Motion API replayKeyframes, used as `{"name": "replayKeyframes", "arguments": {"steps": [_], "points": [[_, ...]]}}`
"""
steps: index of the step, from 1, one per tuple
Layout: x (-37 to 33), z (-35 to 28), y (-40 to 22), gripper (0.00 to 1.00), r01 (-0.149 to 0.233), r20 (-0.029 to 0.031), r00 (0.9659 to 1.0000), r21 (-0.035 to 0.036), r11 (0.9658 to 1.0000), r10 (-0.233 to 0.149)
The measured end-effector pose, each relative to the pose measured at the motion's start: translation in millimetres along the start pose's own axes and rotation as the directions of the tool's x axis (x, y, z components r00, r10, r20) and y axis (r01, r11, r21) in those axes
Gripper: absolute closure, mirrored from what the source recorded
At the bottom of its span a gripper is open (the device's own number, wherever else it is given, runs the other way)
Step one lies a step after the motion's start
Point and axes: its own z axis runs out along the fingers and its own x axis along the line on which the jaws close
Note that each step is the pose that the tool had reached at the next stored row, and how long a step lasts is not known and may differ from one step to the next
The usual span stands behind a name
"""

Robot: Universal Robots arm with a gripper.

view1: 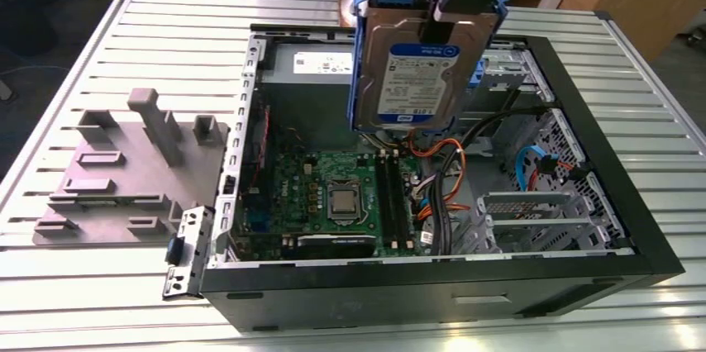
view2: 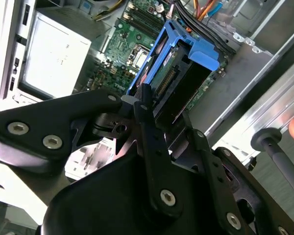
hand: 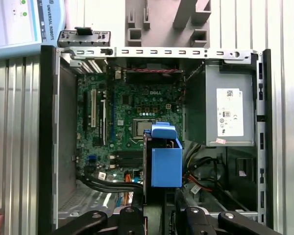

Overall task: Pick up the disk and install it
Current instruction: 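Pick up the disk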

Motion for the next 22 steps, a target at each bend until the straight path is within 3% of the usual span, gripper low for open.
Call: {"name": "replayKeyframes", "arguments": {"steps": [13, 22], "points": [[29.3, -1.0, -0.4, 0.65, 0.000, 0.0001, 1.0000, 0.0000, 1.0000, 0.000], [54.5, -1.9, -0.6, 0.65, 0.000, 0.0000, 1.0000, 0.0000, 1.0000, 0.000]]}}
